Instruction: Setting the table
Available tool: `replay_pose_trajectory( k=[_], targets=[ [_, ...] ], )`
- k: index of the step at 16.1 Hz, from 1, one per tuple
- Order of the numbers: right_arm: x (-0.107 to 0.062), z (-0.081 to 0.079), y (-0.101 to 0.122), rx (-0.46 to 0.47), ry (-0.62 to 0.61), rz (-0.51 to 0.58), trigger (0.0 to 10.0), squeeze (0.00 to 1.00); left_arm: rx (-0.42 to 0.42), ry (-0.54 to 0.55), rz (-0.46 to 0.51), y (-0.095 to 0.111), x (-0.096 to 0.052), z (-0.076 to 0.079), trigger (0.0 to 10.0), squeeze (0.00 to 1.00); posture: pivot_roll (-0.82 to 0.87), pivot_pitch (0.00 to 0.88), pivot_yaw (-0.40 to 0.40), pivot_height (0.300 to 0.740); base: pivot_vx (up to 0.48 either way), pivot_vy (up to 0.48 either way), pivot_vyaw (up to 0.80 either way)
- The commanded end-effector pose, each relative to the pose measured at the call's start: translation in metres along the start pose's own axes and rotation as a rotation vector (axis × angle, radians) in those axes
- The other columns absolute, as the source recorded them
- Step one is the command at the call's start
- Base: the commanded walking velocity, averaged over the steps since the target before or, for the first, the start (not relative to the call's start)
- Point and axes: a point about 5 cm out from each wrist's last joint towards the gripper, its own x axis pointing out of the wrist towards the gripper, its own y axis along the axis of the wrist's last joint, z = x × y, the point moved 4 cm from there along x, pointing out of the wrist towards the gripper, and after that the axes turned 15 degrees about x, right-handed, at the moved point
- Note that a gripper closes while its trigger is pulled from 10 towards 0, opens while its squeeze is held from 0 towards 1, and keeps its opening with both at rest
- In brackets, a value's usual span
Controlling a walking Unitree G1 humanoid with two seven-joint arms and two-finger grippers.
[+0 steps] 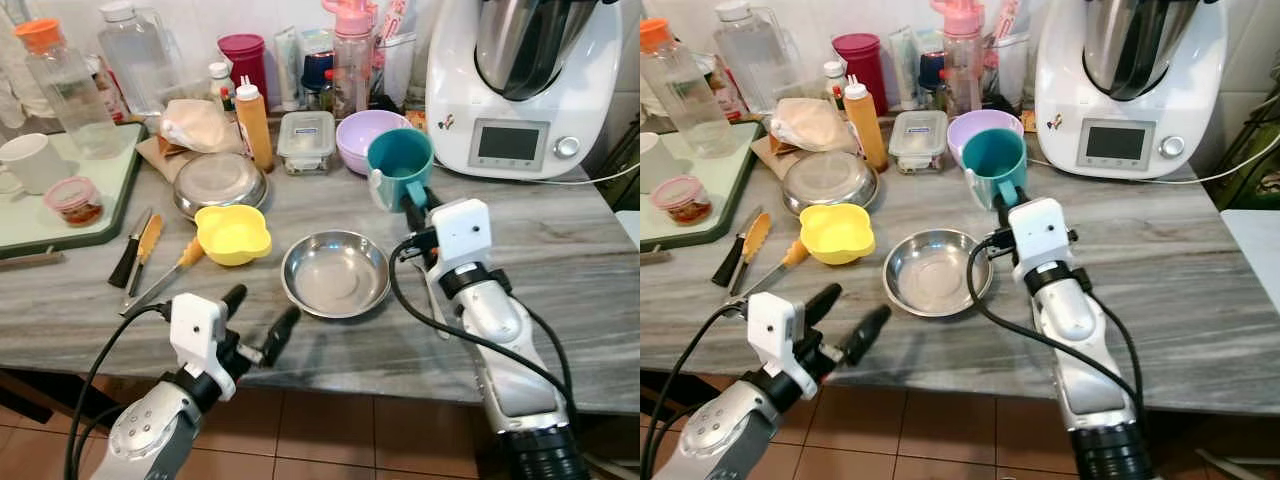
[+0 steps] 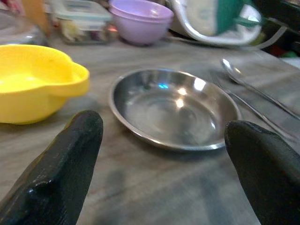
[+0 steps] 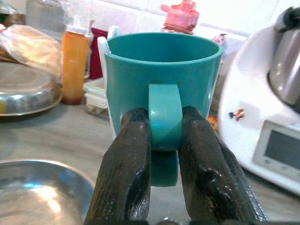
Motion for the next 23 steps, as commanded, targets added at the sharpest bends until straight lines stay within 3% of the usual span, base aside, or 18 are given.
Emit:
replay_pose_trajectory(
  k=[1, 5, 10, 17, 23],
  targets=[
    [0.0, -0.003, -0.001, 0.007, 0.016, -0.002, 10.0, 0.0, -0.006, -0.031, 0.0, 0.003, -0.002, 0.004, 10.0, 0.0, -0.13, 0.128, 0.073, 0.74, 0.0, 0.0, 0.0],
    [0.019, -0.005, 0.002, 0.08, 0.068, -0.001, 10.0, 0.0, -0.025, -0.141, -0.016, 0.006, -0.007, 0.014, 10.0, 0.0, -0.11, 0.145, 0.087, 0.74, 0.0, 0.0, 0.0],
    [0.051, -0.013, 0.003, 0.145, 0.153, -0.019, 10.0, 0.0, -0.042, -0.117, -0.032, 0.006, -0.012, 0.013, 10.0, 0.0, -0.06, 0.155, 0.078, 0.74, 0.0, 0.0, 0.0],
    [0.051, -0.018, -0.019, 0.178, 0.222, -0.098, 10.0, 0.0, -0.061, -0.058, -0.046, 0.0, -0.017, 0.009, 10.0, 0.0, -0.03, 0.15, 0.066, 0.74, 0.0, 0.0, 0.0],
    [0.047, -0.003, -0.029, 0.146, 0.183, -0.116, 10.0, 0.0, -0.064, -0.062, -0.036, 0.001, -0.017, 0.006, 10.0, 0.0, -0.05, 0.147, 0.074, 0.74, 0.0, 0.0, 0.0]
  ],
)
